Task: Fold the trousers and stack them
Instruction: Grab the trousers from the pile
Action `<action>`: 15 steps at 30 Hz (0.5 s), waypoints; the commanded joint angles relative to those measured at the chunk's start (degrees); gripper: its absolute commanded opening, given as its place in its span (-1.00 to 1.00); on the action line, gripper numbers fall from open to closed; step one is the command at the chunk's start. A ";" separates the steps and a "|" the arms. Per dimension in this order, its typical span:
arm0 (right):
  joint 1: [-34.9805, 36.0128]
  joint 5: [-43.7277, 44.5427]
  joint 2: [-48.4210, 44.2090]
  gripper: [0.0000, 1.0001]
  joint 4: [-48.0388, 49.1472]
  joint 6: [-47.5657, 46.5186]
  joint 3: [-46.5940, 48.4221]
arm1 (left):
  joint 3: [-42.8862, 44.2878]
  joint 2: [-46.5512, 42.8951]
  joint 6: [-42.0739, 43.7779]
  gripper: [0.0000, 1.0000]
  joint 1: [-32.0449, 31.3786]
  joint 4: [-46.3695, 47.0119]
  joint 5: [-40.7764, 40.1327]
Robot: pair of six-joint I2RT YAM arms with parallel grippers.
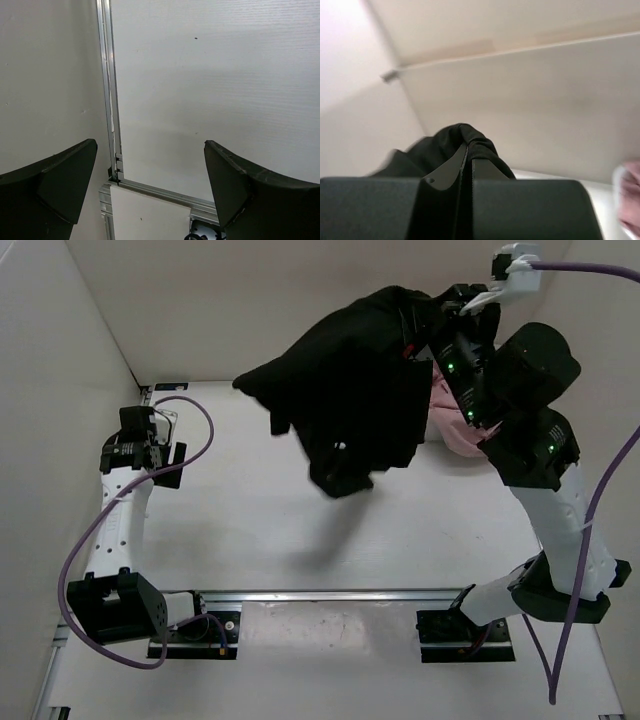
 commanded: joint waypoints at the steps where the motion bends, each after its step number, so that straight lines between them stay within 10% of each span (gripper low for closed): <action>1: -0.08 -5.75 1.72 -1.00 7.29 8.10 -1.29 | 3.09 -1.01 -1.37 1.00 -0.17 -1.04 -0.73; 12: -2.18 2.50 4.44 -0.94 -10.18 38.06 -29.65 | 4.67 -0.49 1.87 1.00 -0.17 -1.57 -1.77; 14: -4.03 -0.55 8.47 -0.45 -11.59 36.17 -30.74 | 4.67 1.00 2.40 1.00 -0.17 -1.57 -1.78; 15: -5.78 -1.96 10.84 0.25 -13.60 34.50 -29.69 | 4.67 1.01 2.41 1.00 -0.17 -2.09 -1.26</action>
